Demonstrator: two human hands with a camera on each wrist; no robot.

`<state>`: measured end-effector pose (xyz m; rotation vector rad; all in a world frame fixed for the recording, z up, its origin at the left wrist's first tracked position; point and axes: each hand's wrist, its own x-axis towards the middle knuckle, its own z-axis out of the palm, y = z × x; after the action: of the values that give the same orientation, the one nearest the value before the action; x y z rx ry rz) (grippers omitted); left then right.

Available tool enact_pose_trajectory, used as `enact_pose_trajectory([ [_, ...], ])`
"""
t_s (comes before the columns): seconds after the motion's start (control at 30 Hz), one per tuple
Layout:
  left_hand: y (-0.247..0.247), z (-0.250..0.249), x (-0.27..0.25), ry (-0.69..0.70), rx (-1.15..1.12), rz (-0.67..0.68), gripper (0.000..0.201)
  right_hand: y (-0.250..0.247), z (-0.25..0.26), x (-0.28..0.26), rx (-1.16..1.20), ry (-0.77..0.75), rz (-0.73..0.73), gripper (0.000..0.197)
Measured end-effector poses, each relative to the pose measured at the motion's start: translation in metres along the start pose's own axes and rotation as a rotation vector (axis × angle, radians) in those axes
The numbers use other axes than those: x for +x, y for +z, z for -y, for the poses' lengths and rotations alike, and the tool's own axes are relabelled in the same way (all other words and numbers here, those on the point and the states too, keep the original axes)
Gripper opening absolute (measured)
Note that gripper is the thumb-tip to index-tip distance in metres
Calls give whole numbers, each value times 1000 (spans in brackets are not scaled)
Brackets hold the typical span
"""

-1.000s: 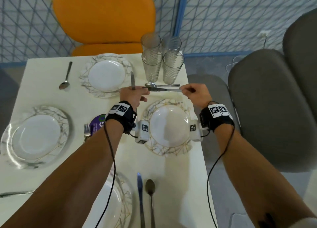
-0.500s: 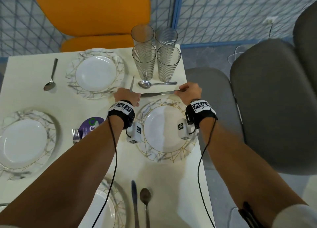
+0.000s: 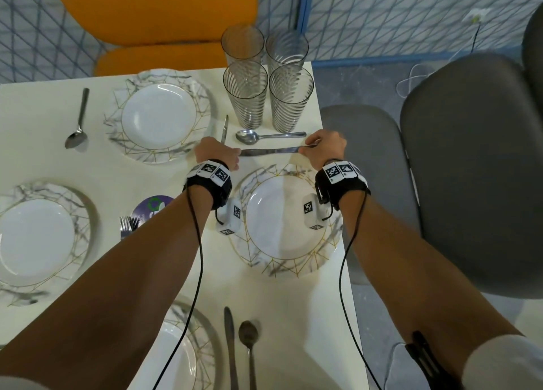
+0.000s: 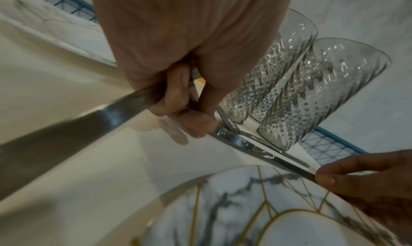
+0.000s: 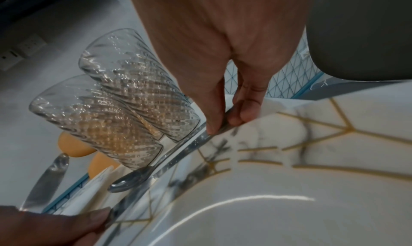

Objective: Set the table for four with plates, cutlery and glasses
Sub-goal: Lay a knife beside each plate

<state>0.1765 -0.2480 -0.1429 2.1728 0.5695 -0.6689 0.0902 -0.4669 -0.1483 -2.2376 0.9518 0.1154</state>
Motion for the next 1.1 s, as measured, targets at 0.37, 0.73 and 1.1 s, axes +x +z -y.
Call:
enact_pose_trajectory([
  [0.37,21,26,39,141,151,-104,52,4,-2,5,-4,-6,-31,15],
  [0.73,-12,7,-17,105,26,4,27,4,-6,2,-10,-3,-20,28],
  [1.1,-25,20,-20,228,-26,10,27,5,-2,-5,-142,-78,-13,21],
])
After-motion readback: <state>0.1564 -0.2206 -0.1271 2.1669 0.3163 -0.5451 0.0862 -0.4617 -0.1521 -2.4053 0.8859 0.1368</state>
